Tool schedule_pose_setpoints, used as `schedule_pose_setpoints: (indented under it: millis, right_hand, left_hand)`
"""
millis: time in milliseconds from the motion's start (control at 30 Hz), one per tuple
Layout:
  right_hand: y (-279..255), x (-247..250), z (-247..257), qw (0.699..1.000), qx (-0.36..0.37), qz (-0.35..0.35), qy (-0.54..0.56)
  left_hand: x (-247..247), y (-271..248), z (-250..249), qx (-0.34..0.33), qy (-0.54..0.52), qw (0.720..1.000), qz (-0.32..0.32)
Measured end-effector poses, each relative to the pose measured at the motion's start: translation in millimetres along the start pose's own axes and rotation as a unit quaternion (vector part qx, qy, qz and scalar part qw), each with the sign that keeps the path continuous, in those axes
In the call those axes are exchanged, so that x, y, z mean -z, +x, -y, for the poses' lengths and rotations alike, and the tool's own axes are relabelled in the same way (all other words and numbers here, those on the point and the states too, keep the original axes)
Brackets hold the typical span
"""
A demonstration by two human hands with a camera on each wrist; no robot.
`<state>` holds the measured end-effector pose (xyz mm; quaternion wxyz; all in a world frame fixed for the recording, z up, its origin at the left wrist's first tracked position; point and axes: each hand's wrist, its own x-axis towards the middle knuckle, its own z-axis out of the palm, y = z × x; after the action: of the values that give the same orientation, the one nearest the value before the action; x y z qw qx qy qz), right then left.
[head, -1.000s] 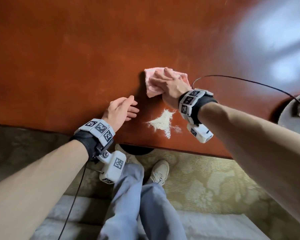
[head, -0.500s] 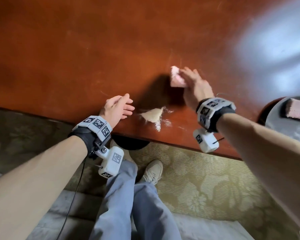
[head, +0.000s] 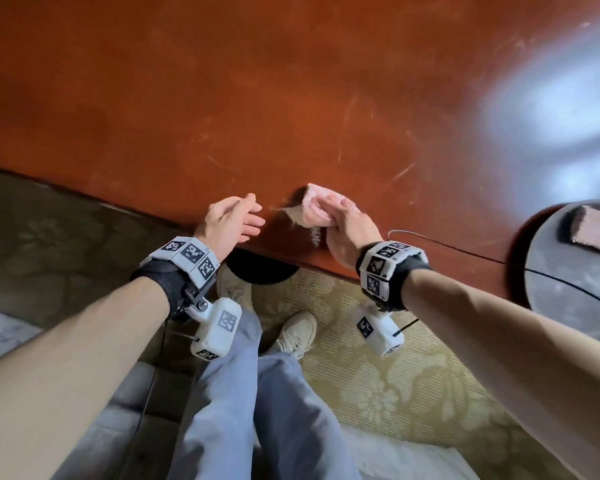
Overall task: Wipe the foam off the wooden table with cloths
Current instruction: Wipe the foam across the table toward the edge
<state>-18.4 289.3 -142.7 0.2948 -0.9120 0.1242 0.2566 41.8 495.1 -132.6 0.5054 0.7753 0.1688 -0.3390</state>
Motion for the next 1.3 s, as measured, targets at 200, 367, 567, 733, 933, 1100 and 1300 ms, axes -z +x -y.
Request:
schedule_pose_setpoints:
  millis: [200,367,567,733,933,1100,1300]
  right_hand:
    - [9.7,43.7,-19.1,0.984,-0.114,-0.139,-0.002]
    - [16.4,32.1,-48.5,0.981,-0.155,-0.106,-0.057]
    - [-14.9,-11.5,-8.2,0.995,-0.039,-0.094,-0.011]
    - [2.4,27.4,-30.6,0.967,-0.114,-0.225,0.021]
    - [42.3,84.9,-90.9,0.949,-0.217,-0.226,-0.014]
    - [35.8,80.7,-94.3,0.965,-0.194,-0.175,0.018]
    - [15.0,18.2,-45.9,0.984,-0.147,-0.072,-0.069]
  left_hand:
    - [9.8,-10.9,5.1,-0.005,0.002,1.0,0.004]
    - [21.3,-10.7,10.9,-0.008,0.016,1.0,0.006]
    - [24.2,-13.0,29.1,-0.001,0.025,1.0,0.017]
    - [29.4,-13.7,34.2,-0.004,0.046,0.998,0.039]
    - [27.6,2.3,14.5,-0.033,0.05,0.997,0.052]
    - [7.8,11.4,-10.7,-0.051,0.043,0.995,0.067]
    - [-15.5,13.8,-29.9,-0.052,0.05,0.994,0.087]
